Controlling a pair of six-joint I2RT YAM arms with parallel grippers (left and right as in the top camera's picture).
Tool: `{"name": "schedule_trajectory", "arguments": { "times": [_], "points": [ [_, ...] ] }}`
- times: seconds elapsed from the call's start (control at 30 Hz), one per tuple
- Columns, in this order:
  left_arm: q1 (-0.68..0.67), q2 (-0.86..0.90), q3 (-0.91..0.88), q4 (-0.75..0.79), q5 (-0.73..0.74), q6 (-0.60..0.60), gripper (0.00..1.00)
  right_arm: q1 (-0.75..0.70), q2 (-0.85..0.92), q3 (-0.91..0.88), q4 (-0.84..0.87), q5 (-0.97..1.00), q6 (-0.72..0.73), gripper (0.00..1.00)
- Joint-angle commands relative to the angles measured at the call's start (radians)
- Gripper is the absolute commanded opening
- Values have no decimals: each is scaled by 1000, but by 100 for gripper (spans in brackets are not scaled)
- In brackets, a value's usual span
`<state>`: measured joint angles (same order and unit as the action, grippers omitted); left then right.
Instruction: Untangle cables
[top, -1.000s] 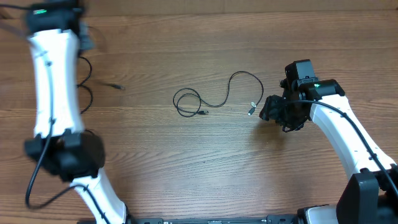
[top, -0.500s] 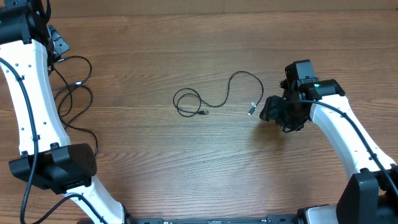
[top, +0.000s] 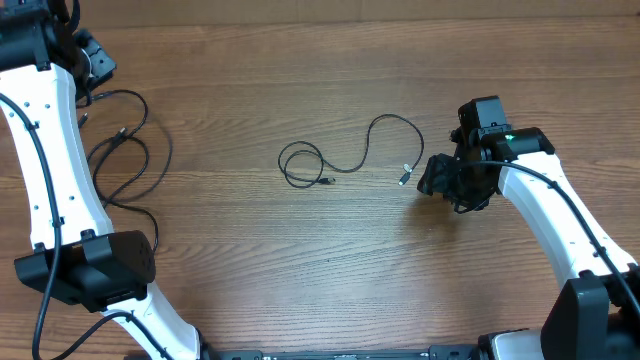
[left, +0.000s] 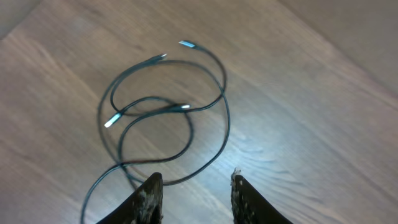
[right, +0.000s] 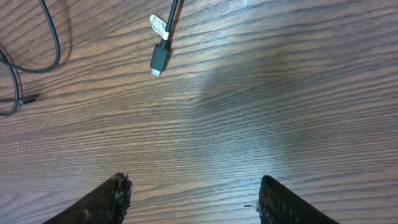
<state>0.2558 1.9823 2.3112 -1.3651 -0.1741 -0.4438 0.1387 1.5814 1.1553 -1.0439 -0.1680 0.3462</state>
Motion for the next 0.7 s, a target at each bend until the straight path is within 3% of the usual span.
{"name": "schedule_trajectory", "arguments": {
  "times": [0.0, 0.13, 0.17, 0.2, 0.37, 0.43, 0.53, 0.67],
  "points": [
    [-3, 5, 8, 6, 44, -9, 36, -2, -1, 0, -2, 10, -3, 64],
    [-4, 5, 8, 8, 45, -9, 47, -2, -1, 0, -2, 10, -3, 64],
    [-4, 5, 8, 8, 51, -9, 81, -2, -1, 0, -2, 10, -3, 64],
    [-5, 5, 8, 13, 81, -8, 100, -2, -1, 0, -2, 10, -3, 64],
    [-8, 5, 8, 60, 175, -9, 100, -5, -3, 9, -24, 19, -7, 55],
    [-13, 5, 8, 110, 293, -3, 100, -15, -18, 28, -41, 46, -6, 54],
    [-37, 6, 8, 160, 399, 56, 100, -40, -51, 54, -53, 56, -6, 55],
    [-127, 7, 8, 204, 415, 185, 100, -93, -102, 77, -66, 55, 10, 56]
  ]
}}
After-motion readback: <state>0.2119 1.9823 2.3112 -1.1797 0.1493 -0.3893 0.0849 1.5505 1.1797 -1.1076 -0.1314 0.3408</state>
